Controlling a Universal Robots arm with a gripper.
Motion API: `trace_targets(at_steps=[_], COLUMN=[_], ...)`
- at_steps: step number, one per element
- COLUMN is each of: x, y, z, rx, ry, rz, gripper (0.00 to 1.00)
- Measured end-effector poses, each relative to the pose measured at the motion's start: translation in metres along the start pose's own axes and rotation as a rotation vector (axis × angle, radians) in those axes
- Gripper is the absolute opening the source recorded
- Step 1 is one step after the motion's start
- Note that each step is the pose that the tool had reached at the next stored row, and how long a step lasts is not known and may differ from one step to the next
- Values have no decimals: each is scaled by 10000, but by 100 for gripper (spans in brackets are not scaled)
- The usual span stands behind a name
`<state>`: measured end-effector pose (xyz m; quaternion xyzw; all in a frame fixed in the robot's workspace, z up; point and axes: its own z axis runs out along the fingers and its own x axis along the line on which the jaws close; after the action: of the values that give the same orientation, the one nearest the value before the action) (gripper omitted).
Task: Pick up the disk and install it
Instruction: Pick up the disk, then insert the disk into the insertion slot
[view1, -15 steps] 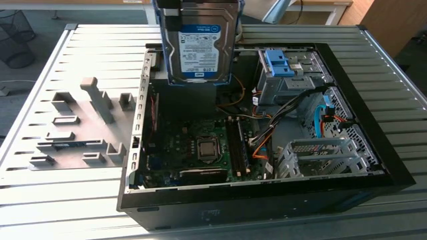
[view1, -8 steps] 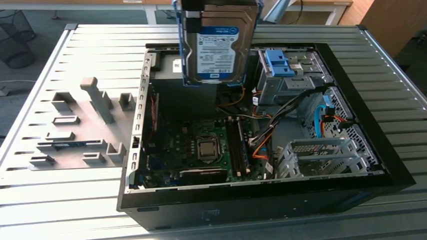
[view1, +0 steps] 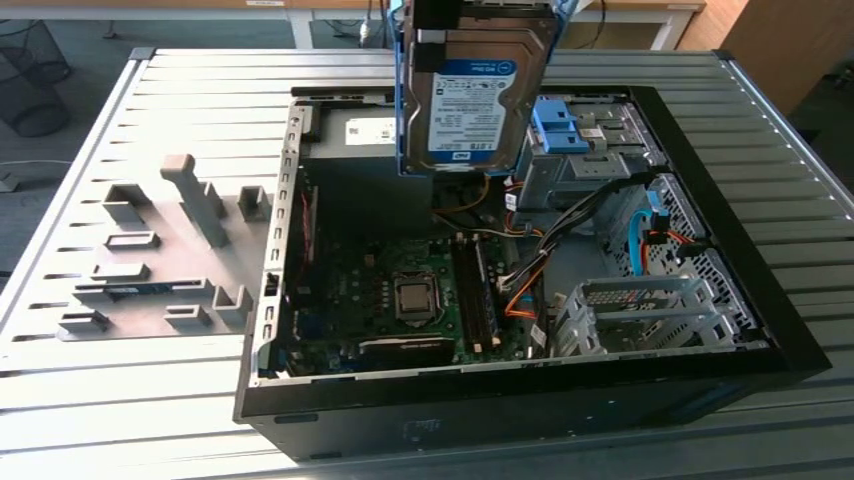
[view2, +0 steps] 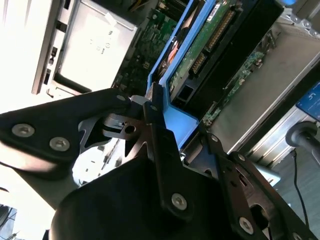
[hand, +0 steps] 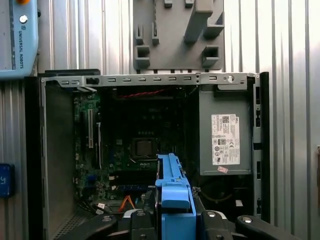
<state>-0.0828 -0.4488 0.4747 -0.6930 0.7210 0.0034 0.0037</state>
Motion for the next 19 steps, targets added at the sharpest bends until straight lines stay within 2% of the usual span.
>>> trace_targets(at_steps=[2,19], x=[24,49], y=[-3,-4], z=[2,2], rx=[2,1], ry=[-3,-2], rz=[-1,-1], gripper=[37,37])
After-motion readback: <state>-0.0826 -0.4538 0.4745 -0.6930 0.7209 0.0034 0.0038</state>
